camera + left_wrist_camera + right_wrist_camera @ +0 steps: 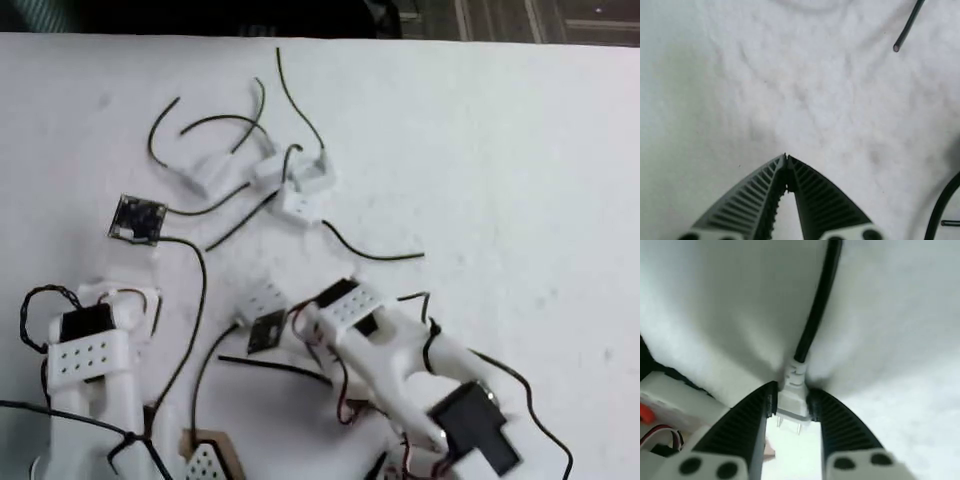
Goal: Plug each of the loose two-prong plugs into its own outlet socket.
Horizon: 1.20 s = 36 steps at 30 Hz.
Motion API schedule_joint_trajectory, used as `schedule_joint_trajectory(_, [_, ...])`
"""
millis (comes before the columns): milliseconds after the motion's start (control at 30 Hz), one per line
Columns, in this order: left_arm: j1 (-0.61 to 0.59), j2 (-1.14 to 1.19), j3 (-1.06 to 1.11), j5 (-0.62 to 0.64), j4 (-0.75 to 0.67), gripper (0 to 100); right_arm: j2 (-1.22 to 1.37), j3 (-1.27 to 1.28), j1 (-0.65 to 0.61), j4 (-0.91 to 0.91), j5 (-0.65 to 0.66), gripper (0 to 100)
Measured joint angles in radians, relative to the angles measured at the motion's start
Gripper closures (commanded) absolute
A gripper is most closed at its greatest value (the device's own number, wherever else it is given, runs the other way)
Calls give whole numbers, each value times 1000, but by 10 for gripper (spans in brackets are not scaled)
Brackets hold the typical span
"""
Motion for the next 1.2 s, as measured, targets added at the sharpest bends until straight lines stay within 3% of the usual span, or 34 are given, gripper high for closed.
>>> schedule_joint_trajectory(233, [0, 0, 0, 0, 0, 973, 3, -292, 158, 115, 0, 981])
schedule_joint_trajectory(400, [0, 0, 0, 0, 0, 973, 3, -466, 203, 241, 0, 981])
schedule_joint_trajectory(733, [0, 0, 0, 0, 0, 973, -2, -503, 175, 362, -3, 981])
schedule_joint_trajectory(933, [0, 0, 0, 0, 0, 973, -152, -503, 106, 427, -3, 981])
schedule_joint_trajectory(1100, [0, 0, 0, 0, 0, 973, -198, -503, 98, 381, -8, 981])
schedule_joint_trajectory(1200, [0, 0, 0, 0, 0, 973, -175, -503, 95, 299, -78, 981])
